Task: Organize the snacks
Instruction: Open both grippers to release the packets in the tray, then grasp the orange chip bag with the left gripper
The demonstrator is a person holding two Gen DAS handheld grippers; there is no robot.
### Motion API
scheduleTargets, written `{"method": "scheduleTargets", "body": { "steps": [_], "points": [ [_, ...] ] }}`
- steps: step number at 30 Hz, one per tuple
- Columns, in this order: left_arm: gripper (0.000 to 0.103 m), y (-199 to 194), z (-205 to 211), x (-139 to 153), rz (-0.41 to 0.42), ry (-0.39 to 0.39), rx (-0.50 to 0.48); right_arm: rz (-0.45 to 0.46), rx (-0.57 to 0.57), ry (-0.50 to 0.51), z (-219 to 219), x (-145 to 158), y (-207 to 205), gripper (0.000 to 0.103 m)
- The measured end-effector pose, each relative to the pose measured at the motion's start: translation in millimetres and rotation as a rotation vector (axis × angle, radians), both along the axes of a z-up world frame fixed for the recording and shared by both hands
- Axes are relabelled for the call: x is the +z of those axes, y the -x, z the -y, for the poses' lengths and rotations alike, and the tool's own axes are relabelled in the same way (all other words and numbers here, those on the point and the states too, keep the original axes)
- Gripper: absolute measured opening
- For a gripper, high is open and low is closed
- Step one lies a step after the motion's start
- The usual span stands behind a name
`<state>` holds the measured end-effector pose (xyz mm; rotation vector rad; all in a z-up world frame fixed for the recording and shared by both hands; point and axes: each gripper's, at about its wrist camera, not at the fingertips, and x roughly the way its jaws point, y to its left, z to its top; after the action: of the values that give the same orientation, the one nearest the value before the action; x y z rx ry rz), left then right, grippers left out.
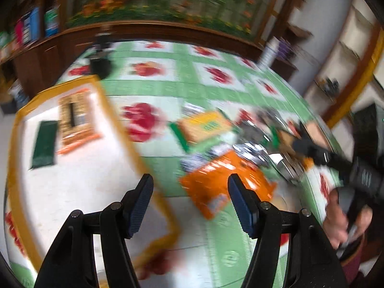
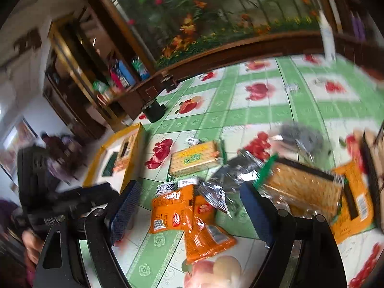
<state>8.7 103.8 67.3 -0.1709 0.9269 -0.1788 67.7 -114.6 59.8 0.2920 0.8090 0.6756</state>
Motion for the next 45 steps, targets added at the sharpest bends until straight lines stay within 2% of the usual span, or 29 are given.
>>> {"method": "scheduleTargets", "body": {
  "steps": [7, 11, 14, 17, 19, 21, 25, 27, 33, 34, 36, 38, 39, 41, 45],
  "points": [
    [0.064, -20, 67, -25, -0.039, -0.109, -0.189, -0.079, -0.042, -0.156, 31, -3, -11, 0.088],
    [0.077, -35, 85, -39, -0.021, -0.252, -0.188, -0.084, -0.050, -0.180, 36, -2, -12, 0.088],
    [0.085, -39, 84, -46, -0.030, -0.216, -0.182, -0.079, -0.050, -0.190, 39, 0, -10, 0.088],
    [0.085, -32, 81, -49, -0.062, -0.151, -0.203, -0.082, -0.047, -0.196, 39, 0, -10, 0.088],
    [0.082, -20, 87, -48, -0.065, -0.143, -0.236, -0.089, -0.039, -0.204, 39, -1, -10, 0.088],
    [0.067, -9, 92, -45, -0.063, -0.114, -0.283, -0.090, -0.035, -0.209, 39, 0, -10, 0.088],
    [0.068, -7, 91, -40, -0.060, -0.129, -0.261, -0.086, -0.033, -0.206, 38, 0, -9, 0.088],
    [0.080, -12, 90, -44, -0.080, -0.157, -0.239, -0.086, -0.031, -0.204, 38, 0, -9, 0.088],
    [0.082, -8, 103, -60, -0.086, -0.226, -0.294, -0.081, -0.023, -0.195, 37, 1, -8, 0.088],
    [0.080, -6, 105, -60, -0.070, -0.243, -0.291, -0.084, -0.022, -0.196, 36, 1, -8, 0.088],
    [0.064, -3, 105, -58, -0.050, -0.244, -0.277, -0.085, -0.021, -0.198, 37, 0, -8, 0.088],
    [0.057, -3, 103, -57, -0.039, -0.245, -0.250, -0.082, -0.017, -0.196, 36, 1, -8, 0.088],
    [0.050, -2, 103, -57, -0.030, -0.243, -0.240, -0.080, -0.013, -0.194, 35, 1, -7, 0.088],
    [0.048, 0, 99, -56, -0.013, -0.230, -0.214, -0.080, 0.000, -0.189, 34, 1, -7, 0.088],
    [0.047, 9, 83, -51, 0.008, -0.152, -0.169, -0.079, 0.041, -0.159, 25, -1, -4, 0.088]
  ]
}}
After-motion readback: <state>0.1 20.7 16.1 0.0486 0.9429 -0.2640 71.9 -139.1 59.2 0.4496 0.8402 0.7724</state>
